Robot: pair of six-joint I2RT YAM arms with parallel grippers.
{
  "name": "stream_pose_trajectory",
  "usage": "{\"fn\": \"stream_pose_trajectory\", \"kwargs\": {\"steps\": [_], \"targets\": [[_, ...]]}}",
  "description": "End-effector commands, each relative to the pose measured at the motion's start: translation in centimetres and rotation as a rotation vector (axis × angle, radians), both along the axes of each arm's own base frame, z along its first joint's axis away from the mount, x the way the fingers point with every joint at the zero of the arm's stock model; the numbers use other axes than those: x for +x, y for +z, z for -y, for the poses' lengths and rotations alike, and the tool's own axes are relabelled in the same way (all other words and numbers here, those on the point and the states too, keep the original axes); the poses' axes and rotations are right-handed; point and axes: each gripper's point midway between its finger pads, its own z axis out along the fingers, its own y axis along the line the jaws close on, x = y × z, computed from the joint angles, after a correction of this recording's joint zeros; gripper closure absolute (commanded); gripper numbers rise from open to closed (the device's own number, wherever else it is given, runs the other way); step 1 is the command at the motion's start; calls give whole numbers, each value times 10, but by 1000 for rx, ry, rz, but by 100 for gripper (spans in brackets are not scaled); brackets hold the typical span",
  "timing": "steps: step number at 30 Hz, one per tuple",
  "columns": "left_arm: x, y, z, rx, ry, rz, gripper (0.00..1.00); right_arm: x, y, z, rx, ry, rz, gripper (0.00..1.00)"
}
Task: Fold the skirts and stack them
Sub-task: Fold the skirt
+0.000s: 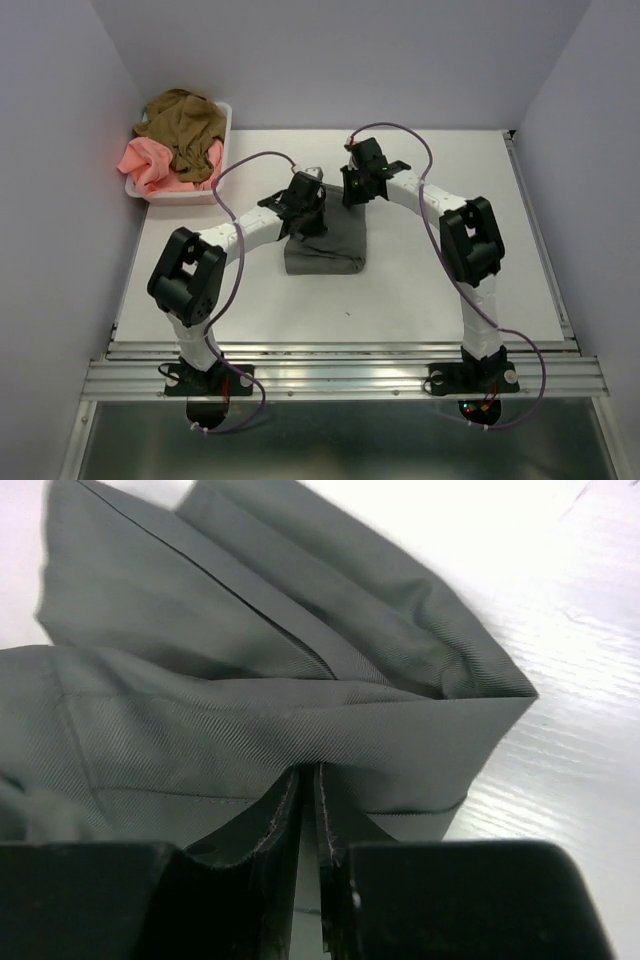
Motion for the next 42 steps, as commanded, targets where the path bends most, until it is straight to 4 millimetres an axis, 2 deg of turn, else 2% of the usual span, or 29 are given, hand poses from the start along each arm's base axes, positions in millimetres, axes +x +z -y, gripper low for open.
{"fn": "stream_pose_trajectory", "kwargs": {"steps": [1,3,4,8,13,18,19,20,22,23,24,25,26,28,29,32,35,38,40,41,42], "targets": [[-10,-21,-17,53,16,-32,100,16,-4,-4,43,11,7,85],[-14,-31,-24,75,32,-47,100,16,-16,1,39,3,-19,85],[-18,-38,-31,92,49,-59,100,16,-28,9,23,-11,-38,86],[-25,-54,-46,123,85,-79,100,1,-57,18,-8,-24,-95,87],[-22,-69,-55,151,105,-100,100,-12,-61,25,-7,-52,-108,88],[15,-64,-63,180,147,-53,100,-26,-56,55,-33,-221,-69,89],[22,-60,-60,184,143,-39,100,-29,-43,57,-6,-246,-43,89],[37,-55,-55,181,145,-13,100,-47,-58,64,-6,-262,-83,89],[49,-49,-44,172,112,12,100,-55,-56,65,41,-281,-65,89],[60,-45,-34,150,92,23,100,-73,-61,67,67,-289,-95,89],[64,-44,-28,138,74,29,100,-78,-61,69,80,-301,-92,89],[71,-40,-17,112,40,41,100,-83,-59,60,115,-299,-78,89],[74,-41,-14,111,34,46,100,-99,-61,61,121,-297,-88,89],[73,-38,0,81,-16,49,100,-108,-56,53,151,-283,-71,89],[74,-35,10,66,-46,63,100,-120,-55,45,162,-267,-77,89],[69,-28,30,37,-107,87,100,-129,-49,32,172,-231,-69,85],[65,-18,37,33,-120,112,100,-120,-34,33,157,-226,-28,70],[63,-2,33,26,-108,140,100,-103,-2,40,116,-244,60,49],[63,10,30,24,-99,163,100,-98,18,44,103,-248,105,38],[63,22,27,20,-88,185,100,-94,37,44,116,-245,148,36],[62,28,27,18,-87,196,100,-92,46,48,104,-250,177,30]]}}
